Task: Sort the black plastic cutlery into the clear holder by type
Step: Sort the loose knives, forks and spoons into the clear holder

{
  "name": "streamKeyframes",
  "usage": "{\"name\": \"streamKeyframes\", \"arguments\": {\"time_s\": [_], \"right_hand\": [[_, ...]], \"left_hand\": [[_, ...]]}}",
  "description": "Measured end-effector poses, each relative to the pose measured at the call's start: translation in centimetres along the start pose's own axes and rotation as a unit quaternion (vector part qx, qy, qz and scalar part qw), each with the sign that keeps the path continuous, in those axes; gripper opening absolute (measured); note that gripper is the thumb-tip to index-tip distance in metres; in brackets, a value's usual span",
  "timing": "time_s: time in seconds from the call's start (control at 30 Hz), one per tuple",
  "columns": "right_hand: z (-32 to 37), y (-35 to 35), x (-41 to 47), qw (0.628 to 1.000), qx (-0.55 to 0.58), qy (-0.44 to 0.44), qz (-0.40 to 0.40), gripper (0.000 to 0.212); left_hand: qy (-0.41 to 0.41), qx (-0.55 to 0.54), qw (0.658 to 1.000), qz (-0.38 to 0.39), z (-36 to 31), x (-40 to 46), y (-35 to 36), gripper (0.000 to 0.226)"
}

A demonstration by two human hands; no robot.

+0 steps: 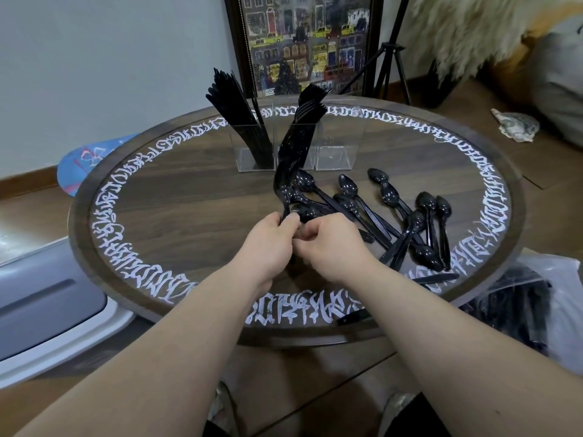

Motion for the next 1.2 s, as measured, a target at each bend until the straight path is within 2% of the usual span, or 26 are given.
{"name": "streamKeyframes", "arguments": {"time_s": [0.1,0.17,0.3,0.53,0.7,1.0,1.13,1.2], "right_hand": [[-0.1,-0.5,-0.1,0.999,-0.022,-0.034,0.015,0.013],[-0.6,-1.5,0.2,0.996,-0.069,-0.049,-0.005,0.012],[-3.1,-4.1,0.9,0.977,-0.2,-0.005,-0.073,0.024],[-4.8,-3.3,0.9,0.96,-0.275,0.016,-0.05,0.022],[-4.7,-3.3,1.0,0.969,-0.242,0.036,-0.035,0.021],[-4.5,-3.2,0.9,0.966,-0.252,0.065,0.008,0.012],[-3.6,-3.3,0.8,0.983,-0.17,0.05,-0.038,0.004],[-2.6,-3.1,0.6,0.993,-0.099,0.032,-0.047,0.009]], "left_hand": [[0.031,0.053,0.998,-0.024,-0.2,0.2,-0.3,0.025],[0.039,0.07,0.996,-0.03,-0.2,0.5,-0.6,0.027],[-0.007,0.014,1.0,-0.004,0.2,0.5,-0.9,0.027],[-0.001,0.026,0.999,-0.034,-0.1,0.6,-1.2,0.039],[-0.01,0.02,0.999,-0.043,0.1,0.7,-1.2,0.036],[-0.022,-0.006,1.0,-0.019,0.4,0.7,-1.7,0.026],[-0.032,-0.031,0.999,0.0,0.3,0.3,-1.3,0.024],[-0.032,-0.042,0.999,0.011,0.2,0.1,-0.8,0.025]]}}
Point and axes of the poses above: each hand's wrist, its own x-axis towards the middle knuckle, its own y-axis out of the palm, z = x × y, the point moved 4 cm from there along x, towards the middle knuckle, and after that the axes turned 4 degrees about -x, right-handed, at the moved point
